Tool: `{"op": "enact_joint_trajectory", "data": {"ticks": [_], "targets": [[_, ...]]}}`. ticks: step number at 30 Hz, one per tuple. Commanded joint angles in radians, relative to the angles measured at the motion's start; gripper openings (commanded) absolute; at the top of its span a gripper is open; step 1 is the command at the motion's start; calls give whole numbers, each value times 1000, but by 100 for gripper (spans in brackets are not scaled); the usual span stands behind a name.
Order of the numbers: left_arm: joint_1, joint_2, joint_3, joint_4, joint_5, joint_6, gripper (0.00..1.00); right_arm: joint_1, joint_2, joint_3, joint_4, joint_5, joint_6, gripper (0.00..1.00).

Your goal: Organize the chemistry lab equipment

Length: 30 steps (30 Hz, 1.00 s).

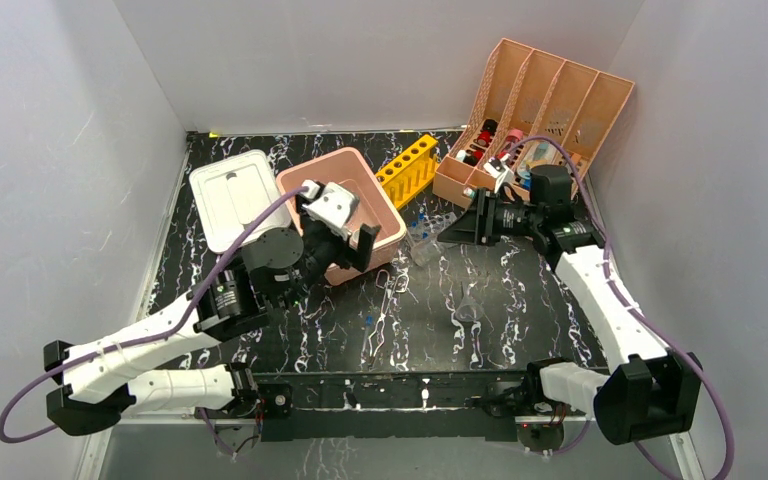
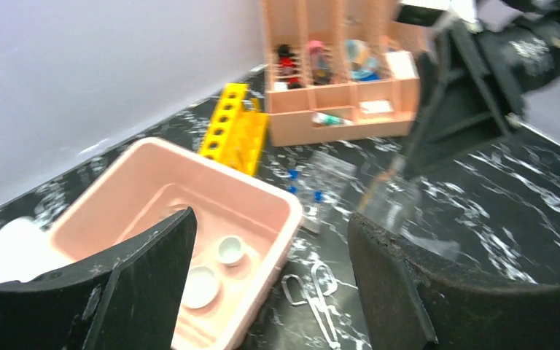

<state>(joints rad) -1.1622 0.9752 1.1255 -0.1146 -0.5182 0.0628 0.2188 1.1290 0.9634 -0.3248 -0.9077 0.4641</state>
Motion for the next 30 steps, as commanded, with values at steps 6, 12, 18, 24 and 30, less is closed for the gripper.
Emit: {"op": "enact_joint_trajectory", "data": {"ticks": [6,12,18,24,30], "targets": [[126,7,56,-226,-413,-221,74,86,123,216,-7,56,-51,35],[374,53,87,-400,-153,-394,76,188,255,340,4,121,-66,30],[502,51,72,-431,-70,-450,76,241,411,492,21,144,-66,30],[650,31,27,-464,13,-528,77,292,558,678,-8,179,-85,30],[789,4,-39,-466,148,-596,77,355,732,890,-114,251,-141,30]]}}
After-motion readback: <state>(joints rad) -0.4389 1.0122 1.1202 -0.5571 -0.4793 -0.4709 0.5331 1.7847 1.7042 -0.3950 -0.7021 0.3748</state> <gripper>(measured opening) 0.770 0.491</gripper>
